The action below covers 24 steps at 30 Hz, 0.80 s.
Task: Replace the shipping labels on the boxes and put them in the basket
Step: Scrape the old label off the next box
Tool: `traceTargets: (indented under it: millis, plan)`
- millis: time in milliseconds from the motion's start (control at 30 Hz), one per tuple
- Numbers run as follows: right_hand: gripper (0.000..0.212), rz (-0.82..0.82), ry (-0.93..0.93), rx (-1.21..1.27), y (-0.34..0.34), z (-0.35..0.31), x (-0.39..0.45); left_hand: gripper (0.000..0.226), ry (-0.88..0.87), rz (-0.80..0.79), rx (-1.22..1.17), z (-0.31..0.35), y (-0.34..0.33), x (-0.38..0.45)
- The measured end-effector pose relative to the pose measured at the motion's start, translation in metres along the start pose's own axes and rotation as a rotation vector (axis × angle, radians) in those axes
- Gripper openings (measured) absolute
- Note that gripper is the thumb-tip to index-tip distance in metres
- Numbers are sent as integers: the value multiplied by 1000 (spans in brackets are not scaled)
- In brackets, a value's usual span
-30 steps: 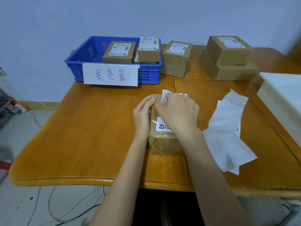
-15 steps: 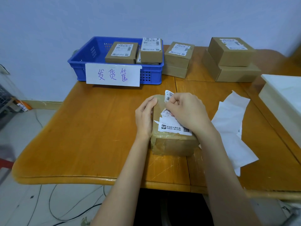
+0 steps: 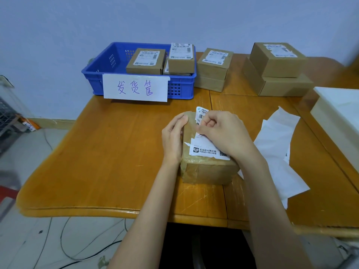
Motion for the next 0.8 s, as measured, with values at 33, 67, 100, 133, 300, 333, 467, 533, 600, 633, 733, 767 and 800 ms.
traceTargets:
  millis: [33,67,100,133,300,333,467,533,600,633,733,767,800]
  plan:
    - [19,-4,-17,39,0,2,0,20,1,4,2,0,0,0]
    - [18,-12,-42,92,1,4,0,20,0,9,5,0,1,0]
    - [17,-18,-62,143,1,6,-1,19,-1,12,7,0,1,0]
    - [17,-17,-70,173,3,6,-2,19,-2,15,10,0,1,0]
    - [42,48,-87,240,10,3,-6,23,-27,7,28,-1,2,2]
    - [42,47,-67,217,9,2,-6,24,-31,11,35,-1,2,2]
    - [15,12,-39,169,1,3,-8,22,-9,21,16,0,1,1]
    - [11,-2,-59,217,2,6,-6,21,-1,20,11,-1,1,1]
    - [12,-7,-72,270,5,8,-6,21,-2,21,15,-1,2,1]
    - [13,-9,-69,288,6,8,-6,21,-2,21,12,-2,1,1]
    - [6,-19,-69,309,7,8,-7,22,-7,24,5,-1,2,1]
    - [14,-20,-80,330,9,8,-7,23,-10,21,-1,-1,2,1]
    - [24,-22,-107,365,11,10,-7,24,-18,22,4,0,2,1]
Point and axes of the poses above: each hand's wrist, its own x-axis towards the middle knuckle, its own y-axis out of the back of the hand, z = x × y, the point moved 7 cm from there along x, towards the middle knuckle, and after that the axes turned 13 degrees about z, right-handed, at the moved point
